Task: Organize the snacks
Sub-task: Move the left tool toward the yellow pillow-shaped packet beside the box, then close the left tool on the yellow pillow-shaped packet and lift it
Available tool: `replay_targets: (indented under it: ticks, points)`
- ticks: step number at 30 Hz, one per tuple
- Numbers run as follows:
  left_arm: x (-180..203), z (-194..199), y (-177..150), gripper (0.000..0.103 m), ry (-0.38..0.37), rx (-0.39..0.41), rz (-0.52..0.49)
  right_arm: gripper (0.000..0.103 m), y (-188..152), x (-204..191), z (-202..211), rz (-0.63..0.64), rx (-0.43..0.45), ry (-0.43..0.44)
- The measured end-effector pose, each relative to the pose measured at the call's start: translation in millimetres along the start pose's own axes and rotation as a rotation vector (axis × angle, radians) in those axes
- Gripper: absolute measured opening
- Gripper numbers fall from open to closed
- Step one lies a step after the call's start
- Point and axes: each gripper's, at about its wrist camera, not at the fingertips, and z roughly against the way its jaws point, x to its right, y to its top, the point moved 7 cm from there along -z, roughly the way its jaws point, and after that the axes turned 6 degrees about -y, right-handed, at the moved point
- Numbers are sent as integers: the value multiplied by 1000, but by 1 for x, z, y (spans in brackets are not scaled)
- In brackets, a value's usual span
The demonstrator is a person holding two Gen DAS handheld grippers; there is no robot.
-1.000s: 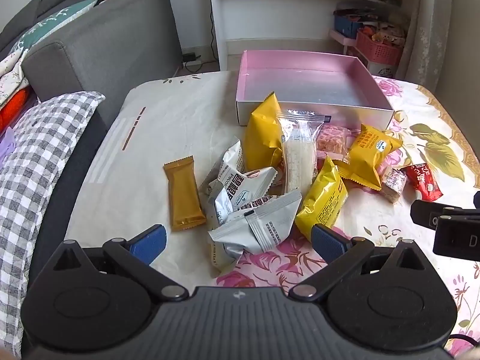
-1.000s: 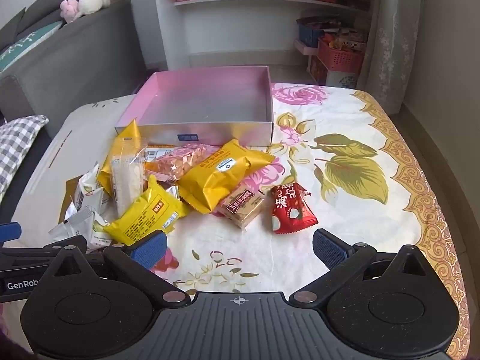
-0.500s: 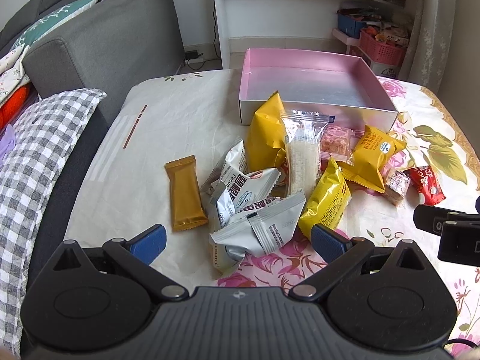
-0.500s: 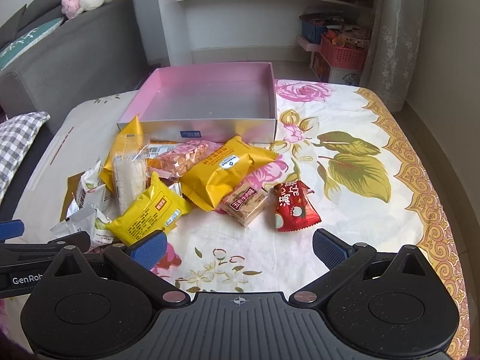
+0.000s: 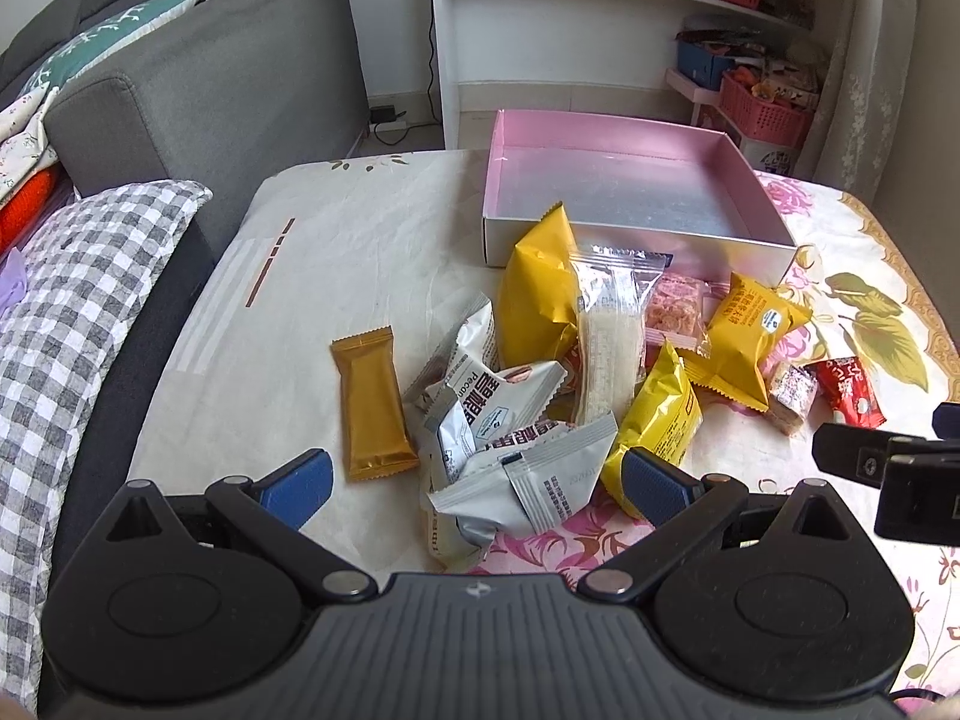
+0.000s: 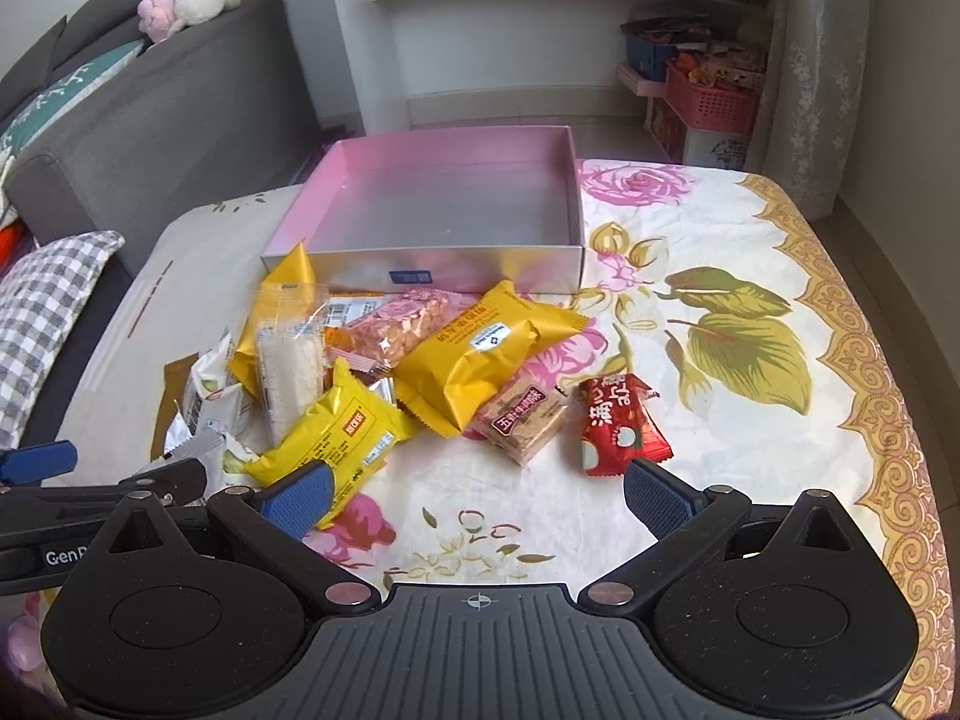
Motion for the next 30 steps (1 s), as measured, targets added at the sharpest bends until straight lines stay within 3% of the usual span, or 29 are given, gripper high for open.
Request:
replay_targets:
  ticks: [12, 20, 26, 30]
  points:
    - [-5, -1, 14, 103, -31, 13, 21, 102, 19, -2, -1, 3, -27, 13]
    - [-6, -8, 32, 101, -63, 6, -6, 98, 36, -1, -10, -42, -46, 81]
    - [-19, -30, 47, 93, -110, 32, 0, 86, 42, 15, -30, -127, -56, 129]
    - [-28, -55, 52, 79, -178, 2, 24, 68, 40, 25, -53, -200, -122, 210]
